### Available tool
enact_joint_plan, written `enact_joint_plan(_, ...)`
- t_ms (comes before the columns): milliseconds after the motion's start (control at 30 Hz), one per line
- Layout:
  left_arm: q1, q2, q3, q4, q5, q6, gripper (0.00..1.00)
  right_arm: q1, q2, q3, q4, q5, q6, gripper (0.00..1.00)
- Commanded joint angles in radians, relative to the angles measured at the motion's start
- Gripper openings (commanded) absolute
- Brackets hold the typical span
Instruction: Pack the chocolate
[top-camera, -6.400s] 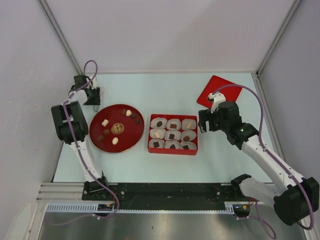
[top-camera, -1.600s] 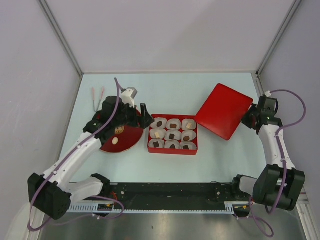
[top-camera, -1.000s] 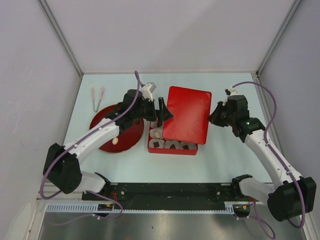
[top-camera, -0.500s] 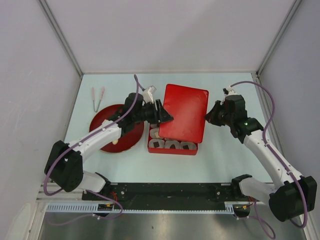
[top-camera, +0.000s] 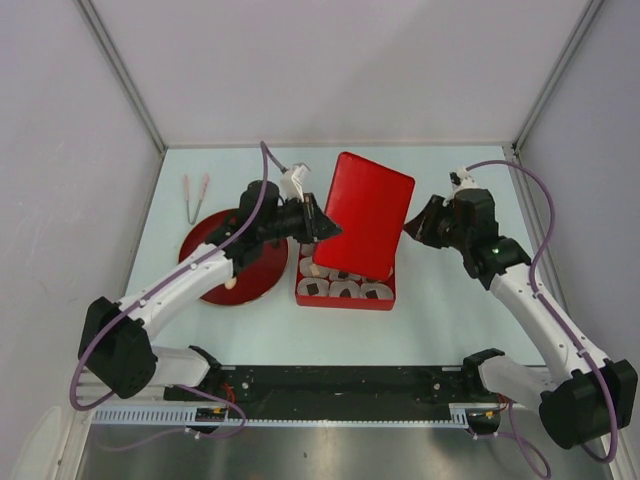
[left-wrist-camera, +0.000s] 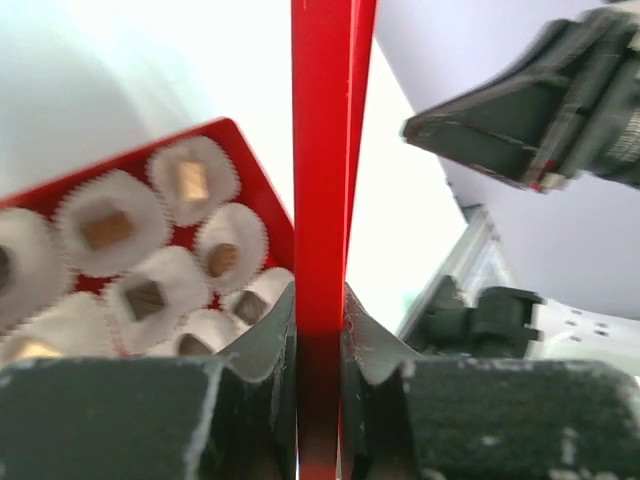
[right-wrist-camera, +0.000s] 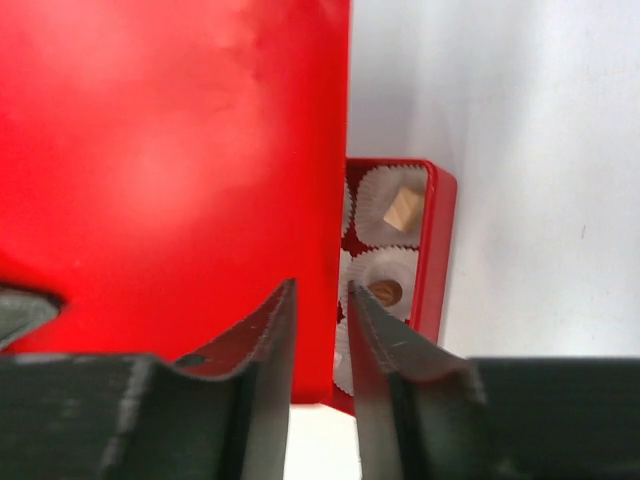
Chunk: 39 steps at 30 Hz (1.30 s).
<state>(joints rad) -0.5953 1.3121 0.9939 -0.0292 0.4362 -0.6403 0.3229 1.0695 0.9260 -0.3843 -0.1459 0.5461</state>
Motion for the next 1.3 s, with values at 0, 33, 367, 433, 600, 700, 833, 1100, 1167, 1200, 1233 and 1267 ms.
enact_joint_plan(0,-0.003,-0.036,0.112,-0.078,-0.053,0.175,0.0,-0.01,-0.063,0.014,0.074,-0.032,0.018,0.35)
enact_joint_plan(33,-0.003,-0.034,0.147,-0.122,-0.066,0.233,0.0,-0.013,-0.078,0.014,0.082,-0.041,0.021,0.4)
enact_joint_plan(367,-0.142,-0.04,0.331,-0.33,-0.535,0.729,0.0,-0.172,-0.183,0.036,0.125,-0.222,0.146,0.8)
enact_joint_plan(433,-0.207,-0.059,0.312,-0.311,-0.661,0.853,0.0,-0.179,-0.186,0.056,0.102,-0.222,0.149,0.86)
enact_joint_plan(600,-0.299,-0.115,0.241,-0.23,-0.847,1.094,0.0,-0.2,-0.181,0.112,0.03,-0.176,0.179,0.94)
enact_joint_plan(700,-0.351,-0.148,0.174,-0.135,-0.945,1.247,0.0,-0.219,-0.154,0.151,-0.001,-0.17,0.204,0.97)
enact_joint_plan(833,-0.405,-0.191,0.075,-0.01,-0.998,1.415,0.0,-0.219,-0.114,0.211,-0.008,-0.198,0.239,0.97)
enact_joint_plan(1100,-0.508,-0.172,-0.124,0.277,-1.08,1.7,0.0,-0.205,-0.022,0.241,0.042,-0.31,0.317,0.97)
enact_joint_plan(1167,-0.532,-0.149,-0.156,0.384,-1.12,1.786,0.0,-0.188,-0.005,0.241,0.048,-0.322,0.328,0.97)
enact_joint_plan(1200,-0.54,-0.14,-0.184,0.42,-1.131,1.81,0.0,-0.179,0.0,0.241,0.048,-0.32,0.328,0.97)
enact_joint_plan(1233,-0.547,-0.134,-0.196,0.448,-1.137,1.832,0.0,-0.168,0.015,0.241,0.045,-0.317,0.333,0.97)
enact_joint_plan(1267,-0.56,-0.12,-0.211,0.504,-1.145,1.858,0.0,-0.16,0.023,0.241,0.039,-0.316,0.334,0.97)
